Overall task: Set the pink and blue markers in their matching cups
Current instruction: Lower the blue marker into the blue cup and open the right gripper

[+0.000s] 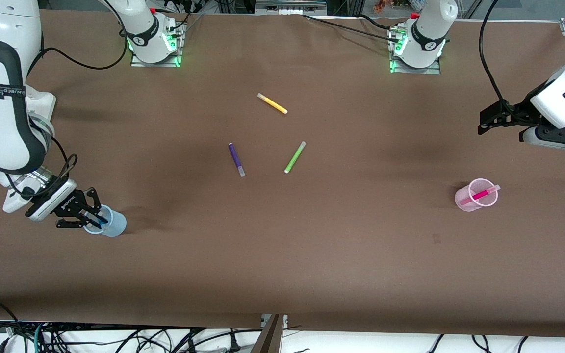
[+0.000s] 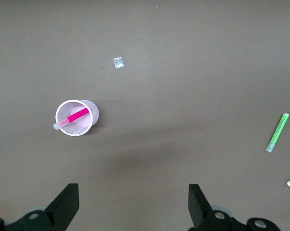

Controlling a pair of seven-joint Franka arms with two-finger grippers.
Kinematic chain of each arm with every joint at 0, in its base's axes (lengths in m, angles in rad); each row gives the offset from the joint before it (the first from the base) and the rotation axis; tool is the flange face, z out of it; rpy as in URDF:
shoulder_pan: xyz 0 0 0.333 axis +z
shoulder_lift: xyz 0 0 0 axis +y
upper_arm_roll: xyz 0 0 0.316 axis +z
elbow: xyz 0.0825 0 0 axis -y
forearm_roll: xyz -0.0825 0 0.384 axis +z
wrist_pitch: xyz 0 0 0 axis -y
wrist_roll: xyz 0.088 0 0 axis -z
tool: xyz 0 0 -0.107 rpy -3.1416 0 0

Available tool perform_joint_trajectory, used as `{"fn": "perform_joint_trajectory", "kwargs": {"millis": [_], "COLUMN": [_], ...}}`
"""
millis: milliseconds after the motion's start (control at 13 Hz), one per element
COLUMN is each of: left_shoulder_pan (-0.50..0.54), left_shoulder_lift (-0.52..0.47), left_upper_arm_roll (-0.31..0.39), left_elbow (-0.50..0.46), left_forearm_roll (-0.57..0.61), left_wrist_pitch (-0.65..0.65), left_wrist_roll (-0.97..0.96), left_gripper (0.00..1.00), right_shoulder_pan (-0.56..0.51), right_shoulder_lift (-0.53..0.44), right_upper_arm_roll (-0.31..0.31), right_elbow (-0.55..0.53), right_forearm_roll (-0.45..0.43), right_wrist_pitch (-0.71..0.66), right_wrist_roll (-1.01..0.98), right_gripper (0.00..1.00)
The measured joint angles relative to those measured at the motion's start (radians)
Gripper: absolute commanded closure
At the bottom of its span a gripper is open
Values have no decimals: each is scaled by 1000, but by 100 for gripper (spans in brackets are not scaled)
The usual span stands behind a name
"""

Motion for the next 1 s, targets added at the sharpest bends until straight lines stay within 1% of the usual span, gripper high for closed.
{"fn": "perform_joint_trajectory", "kwargs": {"millis": [154,538,615,692,769,846,923,1000], "left_shoulder_pan": [0,0,0,0,0,0,0,0], "left_shoulder_lift": [0,0,0,0,0,0,0,0], "left_upper_arm_roll": [-1,-2,-2,-2,-2,-2,-2,-2], "left_elbow": [0,0,0,0,0,-1,-1,-1], "left_forearm_roll": [0,0,0,0,0,0,0,0], "left_wrist_pitch": [0,0,0,0,0,0,0,0], "left_wrist_roll": [0,0,0,0,0,0,0,0], "left_gripper": [0,0,0,0,0,0,0,0], "right_shoulder_pan": [-2,-26,-29,-32,-35,-36,-36,-36], "right_shoulder_lift": [6,21,22,23,25,26,26,27], "right_upper_arm_roll": [0,0,0,0,0,0,0,1], "right_elbow": [0,0,0,1,1,2,4,8], "right_forearm_roll": [23,34,34,35,35,36,37,38], "right_wrist_pitch": [-16,-29,-29,-29,-29,-30,-30,-30], "right_wrist_roll": [-19,-42,-42,-42,-42,-43,-43,-43], "right_gripper": [100,100,88,54,31,16,8,4]}}
